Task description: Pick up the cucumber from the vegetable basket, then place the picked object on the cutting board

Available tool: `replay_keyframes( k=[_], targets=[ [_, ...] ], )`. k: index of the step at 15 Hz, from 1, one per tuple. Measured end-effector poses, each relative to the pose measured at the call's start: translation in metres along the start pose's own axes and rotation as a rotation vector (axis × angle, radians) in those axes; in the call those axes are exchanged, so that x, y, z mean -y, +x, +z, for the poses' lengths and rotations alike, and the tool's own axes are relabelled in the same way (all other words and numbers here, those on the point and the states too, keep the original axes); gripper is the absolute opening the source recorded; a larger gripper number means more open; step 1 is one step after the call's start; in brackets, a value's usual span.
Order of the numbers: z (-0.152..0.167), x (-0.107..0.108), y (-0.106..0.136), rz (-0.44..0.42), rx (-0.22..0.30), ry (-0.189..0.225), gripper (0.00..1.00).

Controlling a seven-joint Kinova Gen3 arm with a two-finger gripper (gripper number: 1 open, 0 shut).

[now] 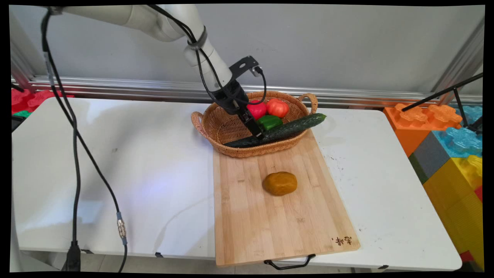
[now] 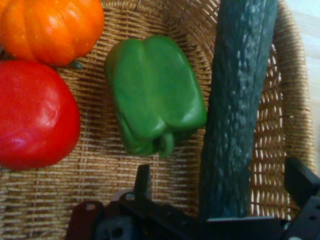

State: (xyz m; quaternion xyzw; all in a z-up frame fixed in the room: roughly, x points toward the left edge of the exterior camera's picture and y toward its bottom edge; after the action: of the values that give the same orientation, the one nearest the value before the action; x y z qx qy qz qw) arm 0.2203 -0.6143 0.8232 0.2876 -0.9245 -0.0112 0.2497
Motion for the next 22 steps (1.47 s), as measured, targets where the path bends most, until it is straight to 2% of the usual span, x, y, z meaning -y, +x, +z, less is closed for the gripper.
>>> replay_keyframes(
  k=[8, 9, 17, 20, 22],
  targets=[
    [0.024, 0.012, -0.002, 0.005, 0.005, -0.040, 1.00],
    [0.025, 0.013, -0.002, 0.007, 0.006, -0.042, 0.00],
    [0.023, 0.007, -0.007, 0.041, 0.030, -0.087, 0.00],
    [0.014, -0.001, -0.005, 0.061, 0.017, -0.111, 0.00],
    [0.006, -0.008, 0.001, 0.081, -0.010, -0.124, 0.00]
  ],
)
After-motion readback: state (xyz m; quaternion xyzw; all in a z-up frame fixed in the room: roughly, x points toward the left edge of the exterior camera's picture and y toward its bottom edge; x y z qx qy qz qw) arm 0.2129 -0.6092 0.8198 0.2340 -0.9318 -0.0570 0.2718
